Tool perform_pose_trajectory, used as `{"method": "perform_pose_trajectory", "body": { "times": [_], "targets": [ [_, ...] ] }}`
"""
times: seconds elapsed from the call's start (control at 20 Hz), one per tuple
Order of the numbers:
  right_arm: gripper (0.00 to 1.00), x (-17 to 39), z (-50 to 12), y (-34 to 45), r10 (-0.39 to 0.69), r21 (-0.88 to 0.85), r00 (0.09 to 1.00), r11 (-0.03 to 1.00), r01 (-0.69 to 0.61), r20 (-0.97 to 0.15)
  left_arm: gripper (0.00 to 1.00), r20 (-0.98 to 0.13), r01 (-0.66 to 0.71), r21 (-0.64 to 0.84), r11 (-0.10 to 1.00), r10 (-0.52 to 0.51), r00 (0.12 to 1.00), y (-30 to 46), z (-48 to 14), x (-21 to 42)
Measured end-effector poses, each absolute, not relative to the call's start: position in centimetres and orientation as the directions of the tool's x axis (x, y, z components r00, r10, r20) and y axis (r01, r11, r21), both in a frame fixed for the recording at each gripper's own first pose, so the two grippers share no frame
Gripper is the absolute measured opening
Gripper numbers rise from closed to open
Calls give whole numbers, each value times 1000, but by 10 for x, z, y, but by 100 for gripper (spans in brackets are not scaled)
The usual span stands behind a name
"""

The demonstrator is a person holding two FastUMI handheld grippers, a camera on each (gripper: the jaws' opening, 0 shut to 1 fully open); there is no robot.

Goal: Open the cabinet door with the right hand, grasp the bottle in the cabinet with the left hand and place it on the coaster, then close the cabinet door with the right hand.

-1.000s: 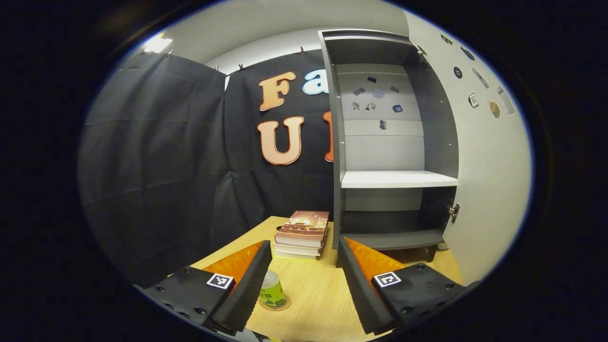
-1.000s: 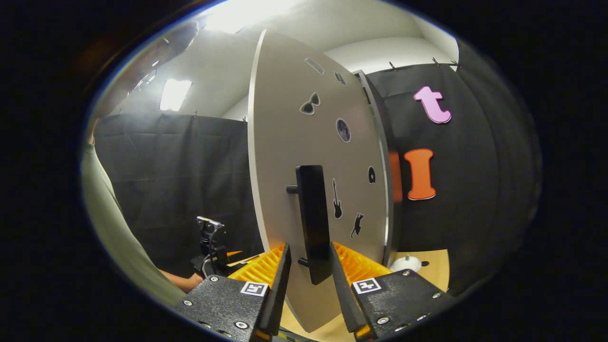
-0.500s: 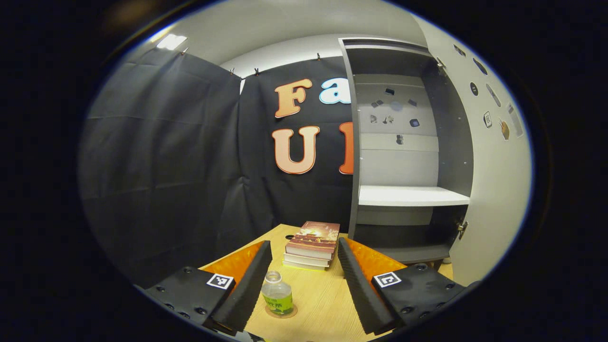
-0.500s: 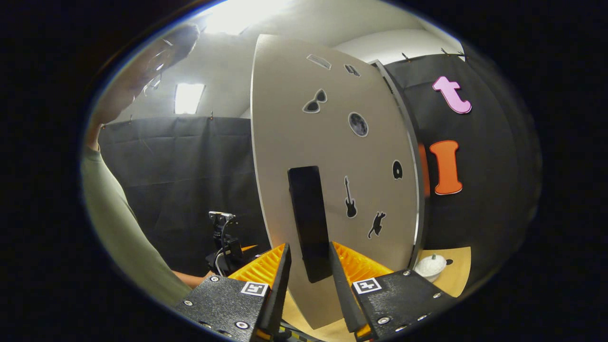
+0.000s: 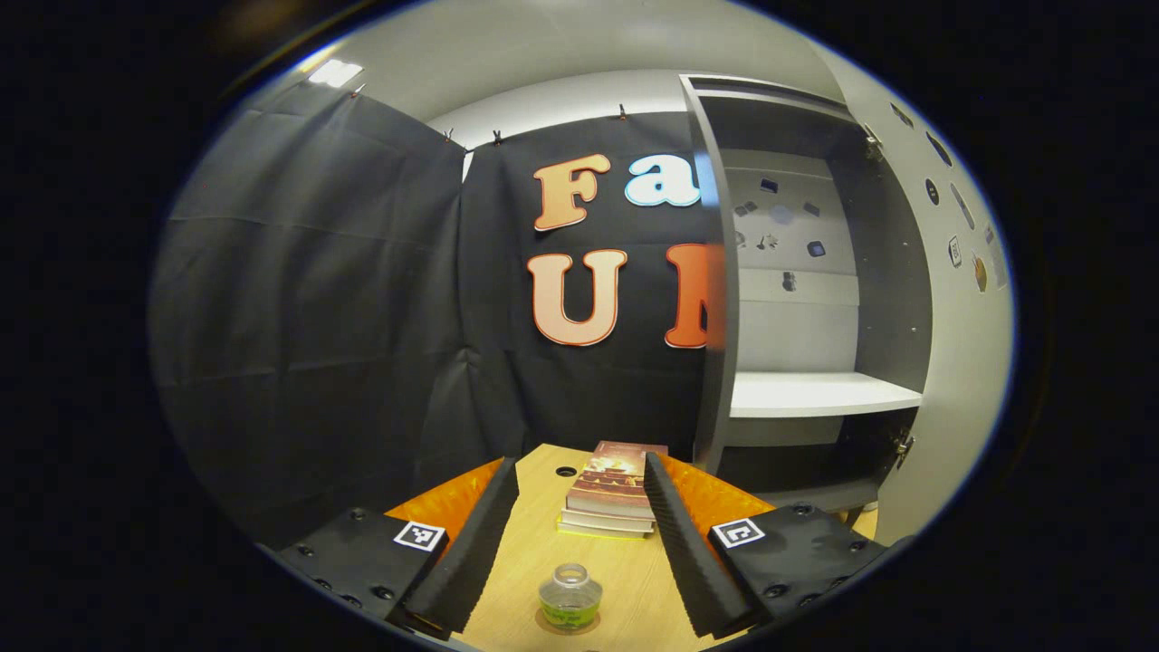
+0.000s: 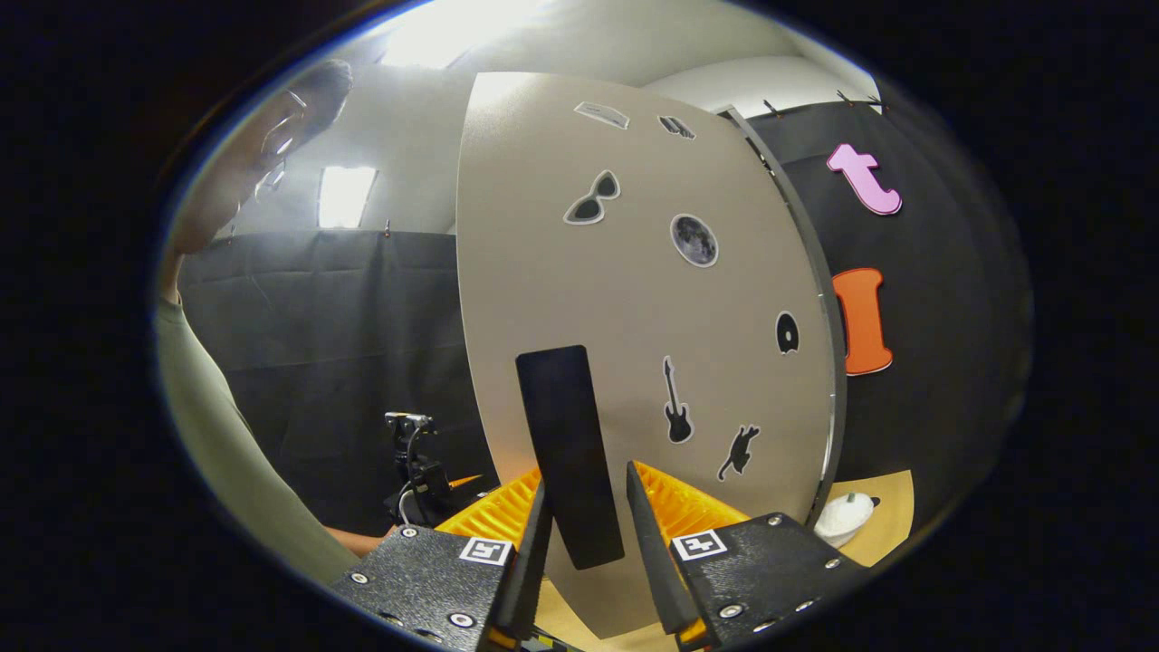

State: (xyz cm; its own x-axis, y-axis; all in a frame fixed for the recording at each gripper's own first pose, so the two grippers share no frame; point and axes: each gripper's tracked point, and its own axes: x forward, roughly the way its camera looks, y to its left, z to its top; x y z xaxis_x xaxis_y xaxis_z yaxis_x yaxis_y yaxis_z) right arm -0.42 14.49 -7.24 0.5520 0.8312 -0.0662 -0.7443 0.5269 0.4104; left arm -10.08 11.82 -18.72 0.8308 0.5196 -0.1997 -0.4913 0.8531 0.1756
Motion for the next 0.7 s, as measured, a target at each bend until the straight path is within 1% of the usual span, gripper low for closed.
{"method": "perform_pose_trajectory", "body": {
  "times": [0.05,0.15,0.4,0.45,0.5,0.55,0.6,0.7],
  "targets": [
    [51,-4,-73,148,836,403,545,522,-751,-68,91,-204,-494,172,852,521,829,124,-188,-101],
    [51,-5,-74,150,843,396,534,515,-760,-71,92,-203,-500,162,851,525,827,134,-189,-101],
    [51,3,-77,156,844,371,530,519,-771,-79,91,-188,-526,164,835,550,814,162,-185,-104],
    [60,5,-79,159,844,362,530,520,-774,-80,91,-184,-531,167,831,555,811,166,-184,-106],
    [53,7,-80,160,842,350,532,526,-775,-87,91,-178,-535,169,828,560,809,171,-182,-107],
    [60,8,-81,162,841,339,532,531,-777,-98,91,-178,-539,168,825,563,807,174,-180,-108],
    [54,8,-84,166,838,326,535,538,-777,-107,93,-177,-540,165,825,563,807,178,-180,-108],
    [54,7,-87,170,827,305,547,558,-772,-130,91,-177,-542,162,824,565,806,187,-178,-110]
  ]
}}
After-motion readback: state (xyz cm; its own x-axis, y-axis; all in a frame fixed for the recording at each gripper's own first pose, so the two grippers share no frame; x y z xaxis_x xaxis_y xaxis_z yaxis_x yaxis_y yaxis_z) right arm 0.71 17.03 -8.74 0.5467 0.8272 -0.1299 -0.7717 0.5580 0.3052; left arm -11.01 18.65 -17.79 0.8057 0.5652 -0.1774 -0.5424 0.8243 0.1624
